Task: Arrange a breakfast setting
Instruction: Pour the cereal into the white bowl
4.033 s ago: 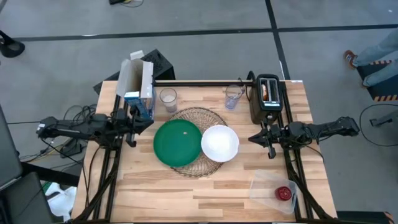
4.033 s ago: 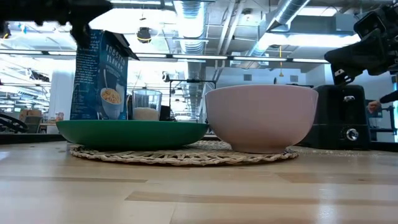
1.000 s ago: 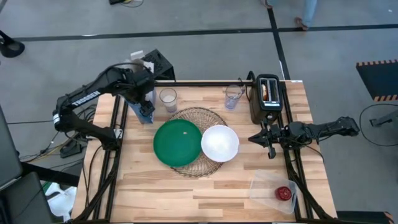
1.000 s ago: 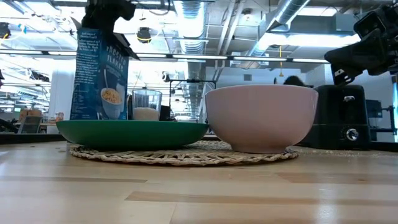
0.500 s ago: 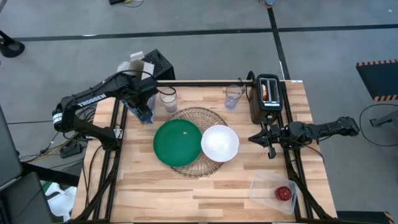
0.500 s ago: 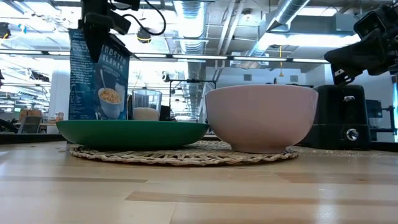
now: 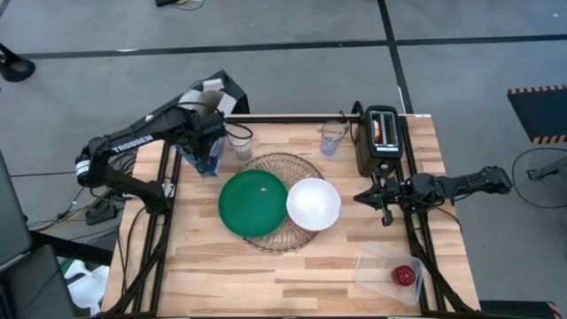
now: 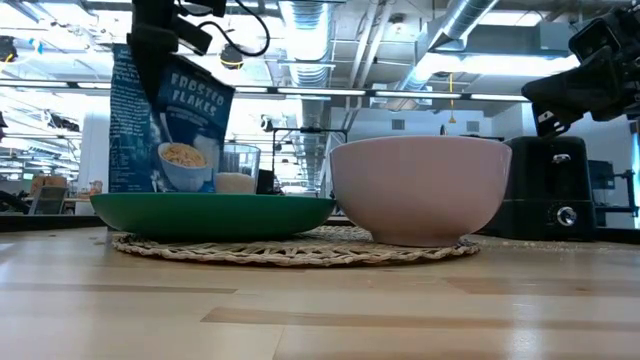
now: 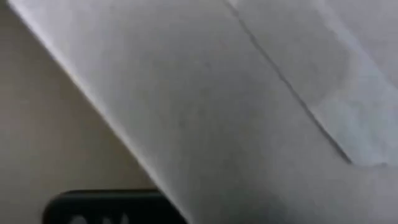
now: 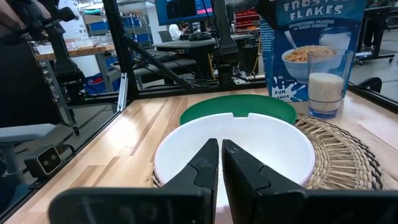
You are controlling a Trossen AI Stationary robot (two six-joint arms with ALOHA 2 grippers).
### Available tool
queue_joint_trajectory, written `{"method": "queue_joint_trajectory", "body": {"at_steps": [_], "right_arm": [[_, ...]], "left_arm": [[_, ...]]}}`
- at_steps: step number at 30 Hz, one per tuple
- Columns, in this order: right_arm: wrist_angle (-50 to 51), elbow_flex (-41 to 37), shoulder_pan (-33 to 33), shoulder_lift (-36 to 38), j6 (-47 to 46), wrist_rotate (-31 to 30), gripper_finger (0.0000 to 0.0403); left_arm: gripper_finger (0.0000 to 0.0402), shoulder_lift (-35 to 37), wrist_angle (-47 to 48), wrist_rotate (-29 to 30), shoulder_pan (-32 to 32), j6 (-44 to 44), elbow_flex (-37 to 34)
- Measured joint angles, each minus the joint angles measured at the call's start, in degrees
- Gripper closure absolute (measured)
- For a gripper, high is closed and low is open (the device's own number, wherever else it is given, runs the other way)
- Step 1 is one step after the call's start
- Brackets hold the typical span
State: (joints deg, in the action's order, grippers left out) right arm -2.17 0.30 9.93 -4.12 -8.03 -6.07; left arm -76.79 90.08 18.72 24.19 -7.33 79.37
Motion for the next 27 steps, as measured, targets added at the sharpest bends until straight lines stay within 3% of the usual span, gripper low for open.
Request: {"method": "queue_joint_trajectory", "body": {"at_steps": [13, 27], "right_arm": [[0.00, 0.00, 0.00, 0.00, 0.00, 0.00, 0.0351], [0.00, 0.00, 0.00, 0.00, 0.00, 0.00, 0.0351]], "left_arm": [[0.0401, -0.09, 0.24, 7.45, -1.71, -1.95, 1.37], [0.0401, 0.00, 0.20, 13.43, -1.69, 0.75, 16.50]]}}
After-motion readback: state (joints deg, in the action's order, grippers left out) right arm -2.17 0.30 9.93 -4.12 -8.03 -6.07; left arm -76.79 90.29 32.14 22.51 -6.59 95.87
